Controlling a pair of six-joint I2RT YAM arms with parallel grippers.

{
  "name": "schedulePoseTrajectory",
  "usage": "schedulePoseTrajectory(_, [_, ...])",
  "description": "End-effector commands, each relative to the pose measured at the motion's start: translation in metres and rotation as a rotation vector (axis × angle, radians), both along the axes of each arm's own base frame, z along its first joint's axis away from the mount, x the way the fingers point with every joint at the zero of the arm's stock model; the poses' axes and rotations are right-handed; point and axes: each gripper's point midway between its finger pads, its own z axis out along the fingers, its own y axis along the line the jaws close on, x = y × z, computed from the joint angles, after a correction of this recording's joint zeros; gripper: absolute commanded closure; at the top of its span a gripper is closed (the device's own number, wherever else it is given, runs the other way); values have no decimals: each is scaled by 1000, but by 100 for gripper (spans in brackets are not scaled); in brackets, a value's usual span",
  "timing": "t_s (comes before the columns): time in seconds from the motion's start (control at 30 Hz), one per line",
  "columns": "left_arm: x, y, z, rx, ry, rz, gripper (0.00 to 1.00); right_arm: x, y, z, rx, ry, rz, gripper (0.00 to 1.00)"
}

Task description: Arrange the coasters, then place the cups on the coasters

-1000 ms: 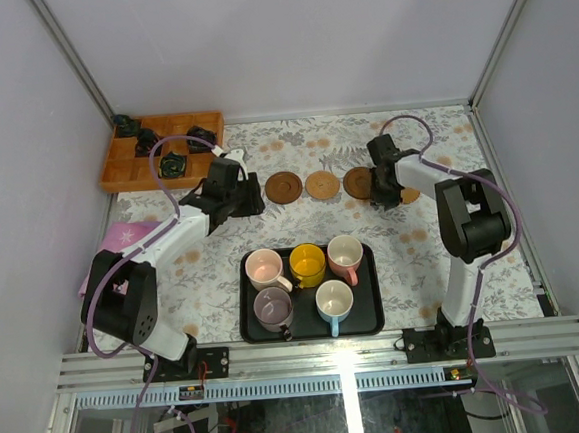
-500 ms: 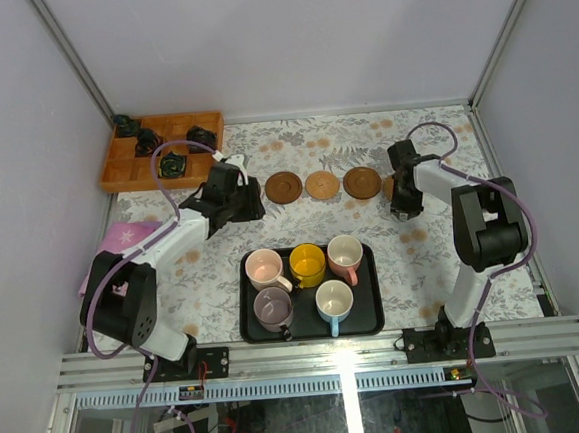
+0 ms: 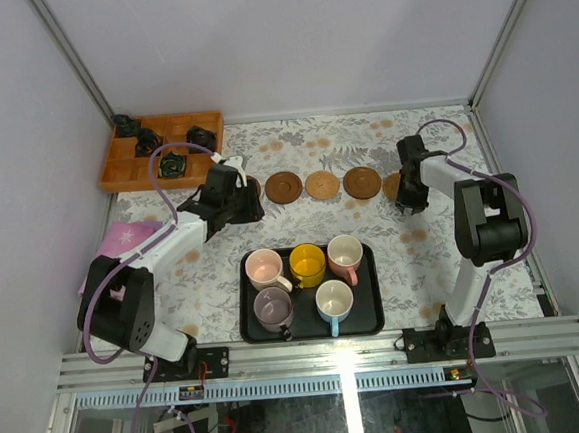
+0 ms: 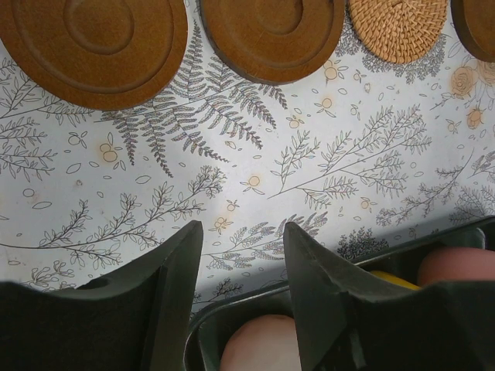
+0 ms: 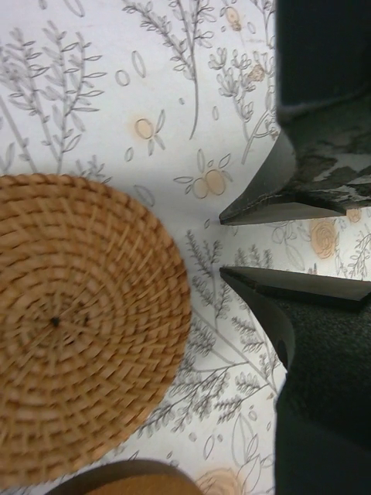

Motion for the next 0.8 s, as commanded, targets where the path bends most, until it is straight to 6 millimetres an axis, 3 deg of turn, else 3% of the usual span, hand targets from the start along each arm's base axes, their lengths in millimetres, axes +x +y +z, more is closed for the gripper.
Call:
schedulePoseTrajectory(0.0, [5,4,14,-3,-60,8,54,16,3,-13,30,1,-14,64])
schedulePoseTrajectory(0.27, [7,8,14,20,-63,15,53,33,-3,-20,48,-11,-59,64])
schedulePoseTrajectory(0.77, [11,5,10,18,-53,9,53,40,-12,-24,43,-10,-70,65])
